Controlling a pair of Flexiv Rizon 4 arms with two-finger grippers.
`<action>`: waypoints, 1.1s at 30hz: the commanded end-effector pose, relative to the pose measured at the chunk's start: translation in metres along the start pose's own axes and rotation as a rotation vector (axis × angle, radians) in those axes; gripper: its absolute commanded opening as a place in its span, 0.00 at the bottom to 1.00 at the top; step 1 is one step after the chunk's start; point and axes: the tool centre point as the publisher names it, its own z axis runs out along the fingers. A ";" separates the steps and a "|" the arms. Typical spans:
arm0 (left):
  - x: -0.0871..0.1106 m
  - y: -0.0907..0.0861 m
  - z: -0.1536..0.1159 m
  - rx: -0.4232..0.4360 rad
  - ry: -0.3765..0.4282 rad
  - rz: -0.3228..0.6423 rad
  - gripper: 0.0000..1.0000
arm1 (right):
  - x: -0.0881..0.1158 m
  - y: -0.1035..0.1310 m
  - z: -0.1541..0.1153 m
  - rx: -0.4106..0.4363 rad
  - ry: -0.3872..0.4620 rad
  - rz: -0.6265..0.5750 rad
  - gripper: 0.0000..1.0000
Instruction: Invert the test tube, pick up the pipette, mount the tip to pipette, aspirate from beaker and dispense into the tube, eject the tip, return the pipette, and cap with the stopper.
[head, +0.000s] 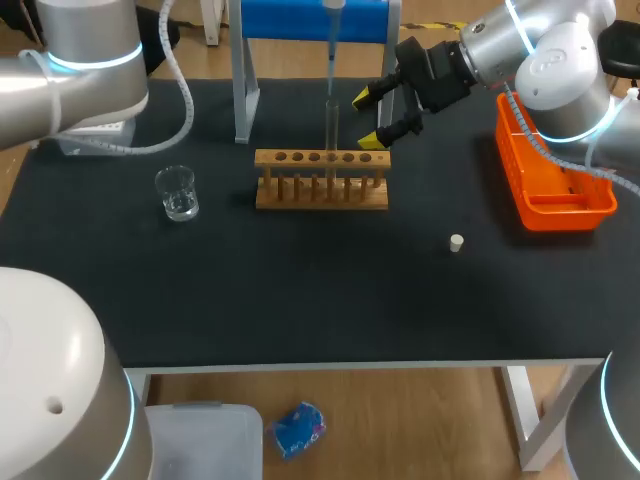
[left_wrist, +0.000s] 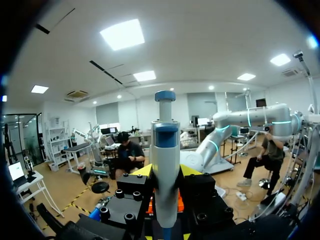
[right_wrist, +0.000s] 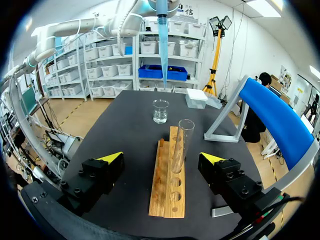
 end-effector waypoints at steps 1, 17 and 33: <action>-0.004 0.001 0.001 0.002 0.018 0.002 0.00 | -0.001 0.000 0.000 0.002 0.003 0.000 1.00; -0.004 0.001 0.001 0.002 0.018 0.002 0.00 | -0.001 0.000 0.000 0.002 0.003 0.000 1.00; -0.027 0.018 0.002 0.004 0.021 0.003 0.00 | -0.001 0.000 0.000 0.002 0.003 0.000 1.00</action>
